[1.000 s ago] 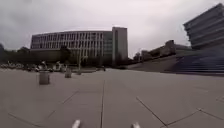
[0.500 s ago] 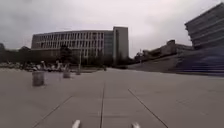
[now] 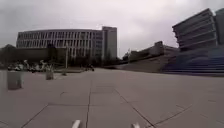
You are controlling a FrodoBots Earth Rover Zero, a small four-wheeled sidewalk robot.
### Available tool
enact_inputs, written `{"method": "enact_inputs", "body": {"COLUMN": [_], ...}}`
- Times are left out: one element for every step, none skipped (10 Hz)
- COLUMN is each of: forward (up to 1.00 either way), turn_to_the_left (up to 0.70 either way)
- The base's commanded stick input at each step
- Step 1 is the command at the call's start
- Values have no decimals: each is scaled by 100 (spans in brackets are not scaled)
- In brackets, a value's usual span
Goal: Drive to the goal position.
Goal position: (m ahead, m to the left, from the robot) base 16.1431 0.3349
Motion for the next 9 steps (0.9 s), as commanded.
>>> {"method": "enact_inputs", "body": {"forward": [85, 85, 85, 85, 85, 85, 85, 85, 85], "turn_to_the_left": [0, 0, 0, 0, 0, 0, 0, 0, 0]}}
